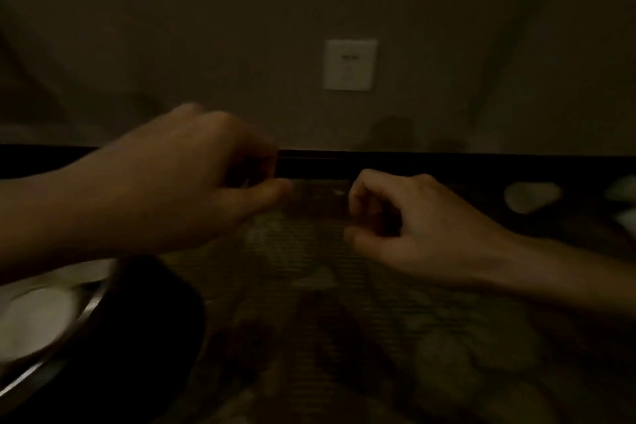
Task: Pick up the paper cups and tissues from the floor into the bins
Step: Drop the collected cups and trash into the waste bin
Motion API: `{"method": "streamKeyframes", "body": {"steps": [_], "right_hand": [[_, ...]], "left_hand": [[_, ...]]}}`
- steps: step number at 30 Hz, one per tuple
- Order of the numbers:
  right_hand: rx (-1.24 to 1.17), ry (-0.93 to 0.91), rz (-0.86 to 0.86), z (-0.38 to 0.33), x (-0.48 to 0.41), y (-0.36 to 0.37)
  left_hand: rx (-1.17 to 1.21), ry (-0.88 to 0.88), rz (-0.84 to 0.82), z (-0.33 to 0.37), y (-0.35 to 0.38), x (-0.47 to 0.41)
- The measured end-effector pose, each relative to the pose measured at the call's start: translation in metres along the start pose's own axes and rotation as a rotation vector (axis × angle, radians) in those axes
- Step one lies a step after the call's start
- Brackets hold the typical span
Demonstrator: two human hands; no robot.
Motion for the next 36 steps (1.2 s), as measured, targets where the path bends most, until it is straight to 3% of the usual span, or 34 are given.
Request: {"method": "streamKeyframes", "body": {"steps": [4,9,16,23,31,33,36], "right_hand": [[-0.009,0.234,0.104,0.120,0.060,-0.012],[-0.205,0.532,0.240,0.262,0.124,-0.014],[-0.331,0.720,0.392,0.400,0.141,-0.035],[-0.562,0.763,0.446,0.471,0.108,-0.046],[-0.837,0.689,0.410,0.497,0.084,-0.042],[-0.886,0.673,0.440,0.496,0.084,-0.038],[-0.831,0.640,0.496,0.492,0.104,-0.036]], "left_hand": [[0.085,0.067,-0.236,0.069,0.084,-0.095],[0.209,0.125,-0.420,0.150,0.193,-0.191],[0.489,-0.026,-0.635,0.215,0.301,-0.301],[1.016,-0.528,-0.460,0.238,0.364,-0.377],[1.388,-0.762,-0.440,0.249,0.398,-0.391],[1.364,-0.728,-0.424,0.257,0.401,-0.396],[1.040,-0.585,-0.339,0.259,0.402,-0.396]]}}
Point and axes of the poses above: each hand's wrist, its own x-axis away from the middle knuckle, its own y-axis out of the palm, z = x × y, the point moved 6 cm from there along -x, towards the middle knuckle, and after that the axes turned 6 degrees about -z, right-handed, at the moved point
